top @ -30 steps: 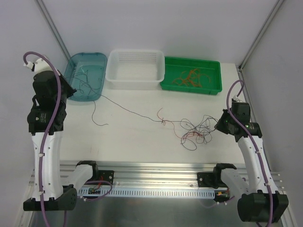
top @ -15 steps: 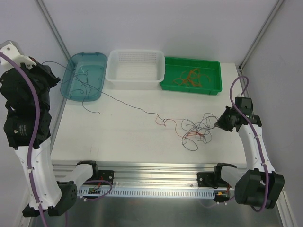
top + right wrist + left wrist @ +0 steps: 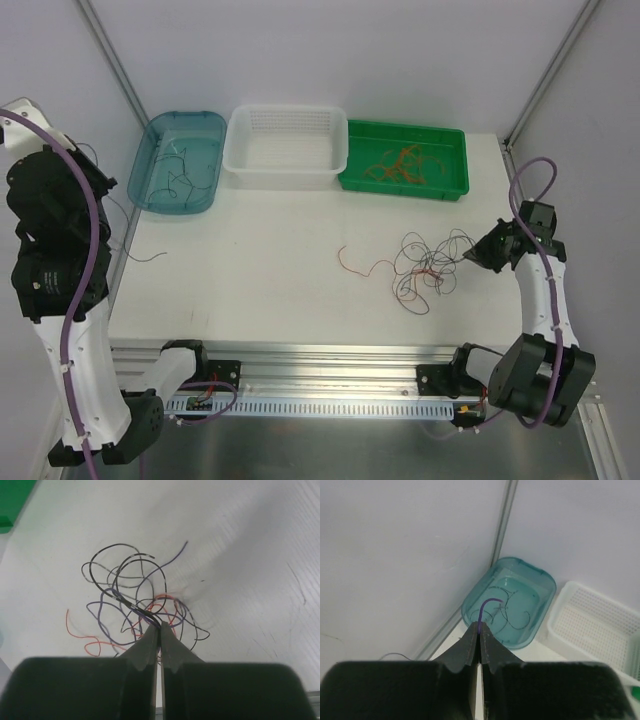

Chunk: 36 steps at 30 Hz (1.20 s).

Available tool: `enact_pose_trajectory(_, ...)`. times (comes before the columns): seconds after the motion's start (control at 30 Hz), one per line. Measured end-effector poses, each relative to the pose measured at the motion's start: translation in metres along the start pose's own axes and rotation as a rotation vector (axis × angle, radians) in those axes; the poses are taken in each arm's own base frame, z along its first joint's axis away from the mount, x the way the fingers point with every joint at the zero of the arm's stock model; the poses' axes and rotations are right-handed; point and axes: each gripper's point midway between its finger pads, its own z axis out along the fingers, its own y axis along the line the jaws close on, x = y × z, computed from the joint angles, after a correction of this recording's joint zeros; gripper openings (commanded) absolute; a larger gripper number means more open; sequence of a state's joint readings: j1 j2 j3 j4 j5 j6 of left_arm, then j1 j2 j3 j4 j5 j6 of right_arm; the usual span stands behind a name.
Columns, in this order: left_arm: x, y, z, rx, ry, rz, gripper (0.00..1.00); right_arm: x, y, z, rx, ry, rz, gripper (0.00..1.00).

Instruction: Untangle the cables

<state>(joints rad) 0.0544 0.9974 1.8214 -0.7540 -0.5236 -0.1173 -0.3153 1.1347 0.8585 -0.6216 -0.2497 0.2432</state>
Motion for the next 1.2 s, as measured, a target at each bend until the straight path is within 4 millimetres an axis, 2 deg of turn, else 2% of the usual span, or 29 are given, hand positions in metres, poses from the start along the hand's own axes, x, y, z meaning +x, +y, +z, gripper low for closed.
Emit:
enact_pose_trajectory(0.07,0.016,-0.008,0.0,0.048,0.04,0.014,0.0,-0.001,0.013,-0.002,-0.025,0.005,-0.036,0.01)
enact_pose_trajectory(0.17,0.038,-0.029,0.0,0.165,0.101,0.007,0.0,0.009,0.048,-0.005,-0.088,0.025,-0.155,0.05)
enact_pose_trajectory(0.23,0.053,-0.047,-0.002,0.258,0.151,-0.004,0.0,0.026,0.068,-0.005,-0.134,0.055,-0.239,0.07)
enact_pose_trajectory(0.33,0.065,-0.069,-0.004,0.366,0.205,-0.019,0.0,0.052,0.084,-0.005,-0.172,0.109,-0.32,0.16)
enact_pose_trajectory(0.43,0.069,-0.089,-0.007,0.464,0.243,-0.041,0.0,0.077,0.094,-0.003,-0.199,0.159,-0.388,0.26)
enact_pose_trajectory(0.53,0.058,-0.106,-0.012,0.548,0.246,-0.076,0.0,0.106,0.104,-0.001,-0.224,0.221,-0.47,0.4)
enact_pose_trajectory(0.63,0.035,-0.126,-0.016,0.641,0.217,-0.121,0.0,0.133,0.113,0.0,-0.244,0.271,-0.553,0.52)
enact_pose_trajectory(0.67,0.029,-0.132,-0.017,0.67,0.208,-0.139,0.0,0.142,0.116,0.0,-0.251,0.285,-0.577,0.6)
enact_pose_trajectory(0.77,0.012,-0.149,-0.016,0.744,0.182,-0.181,0.0,0.161,0.123,-0.004,-0.279,0.311,-0.634,0.75)
enact_pose_trajectory(0.87,0.003,-0.166,-0.01,0.801,0.172,-0.223,0.0,0.173,0.129,-0.007,-0.306,0.32,-0.679,0.84)
enact_pose_trajectory(0.97,0.004,-0.185,0.004,0.837,0.182,-0.25,0.0,0.183,0.133,-0.01,-0.33,0.328,-0.724,0.9)
enact_pose_trajectory(1.2,0.002,-0.226,0.038,0.883,0.182,-0.276,0.0,0.201,0.135,-0.019,-0.369,0.331,-0.828,0.98)
